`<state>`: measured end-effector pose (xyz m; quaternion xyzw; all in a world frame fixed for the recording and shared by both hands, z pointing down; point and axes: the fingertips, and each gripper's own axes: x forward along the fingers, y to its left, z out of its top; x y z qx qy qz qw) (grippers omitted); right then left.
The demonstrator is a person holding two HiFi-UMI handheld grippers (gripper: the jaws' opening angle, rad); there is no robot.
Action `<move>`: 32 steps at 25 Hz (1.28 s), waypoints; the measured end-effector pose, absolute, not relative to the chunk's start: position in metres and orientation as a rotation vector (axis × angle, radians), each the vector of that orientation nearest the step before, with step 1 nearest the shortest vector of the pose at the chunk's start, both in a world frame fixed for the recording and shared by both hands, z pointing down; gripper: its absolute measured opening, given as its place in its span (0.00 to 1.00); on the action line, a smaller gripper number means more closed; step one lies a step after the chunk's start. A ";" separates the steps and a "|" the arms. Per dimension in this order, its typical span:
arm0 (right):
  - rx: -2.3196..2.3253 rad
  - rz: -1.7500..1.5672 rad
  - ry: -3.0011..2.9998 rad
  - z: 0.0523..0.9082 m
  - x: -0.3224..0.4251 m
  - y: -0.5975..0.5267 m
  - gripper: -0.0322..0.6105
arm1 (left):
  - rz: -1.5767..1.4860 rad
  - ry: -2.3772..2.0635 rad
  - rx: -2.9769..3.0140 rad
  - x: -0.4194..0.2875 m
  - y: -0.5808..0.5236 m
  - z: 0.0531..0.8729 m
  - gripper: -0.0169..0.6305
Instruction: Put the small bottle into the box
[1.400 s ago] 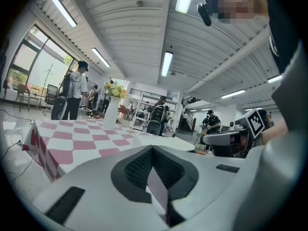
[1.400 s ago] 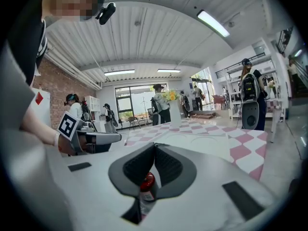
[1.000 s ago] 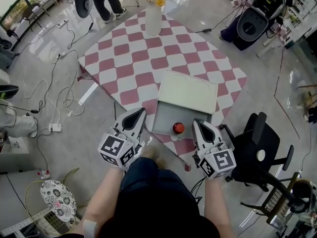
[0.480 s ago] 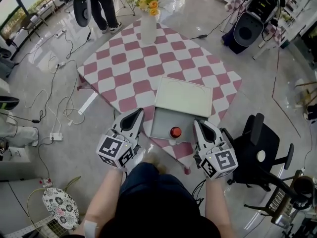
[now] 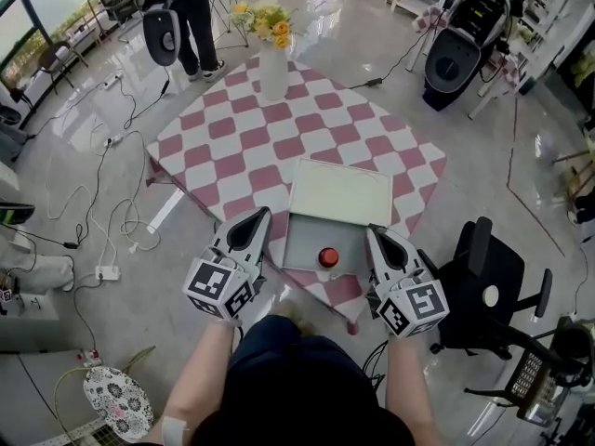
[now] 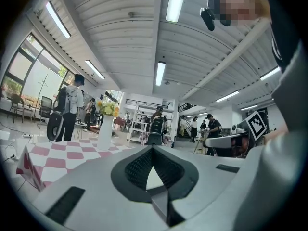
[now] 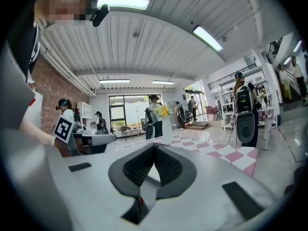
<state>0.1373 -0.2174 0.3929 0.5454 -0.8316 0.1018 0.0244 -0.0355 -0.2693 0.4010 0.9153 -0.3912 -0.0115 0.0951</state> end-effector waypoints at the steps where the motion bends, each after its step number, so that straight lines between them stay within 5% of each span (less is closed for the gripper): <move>1: 1.691 0.312 -2.573 0.391 0.138 -0.218 0.06 | -0.040 -1.160 2.715 -0.035 -0.270 0.399 0.03; 32: 1.843 0.187 -2.547 0.338 0.166 -0.219 0.06 | -0.129 -1.210 2.761 -0.050 -0.283 0.347 0.03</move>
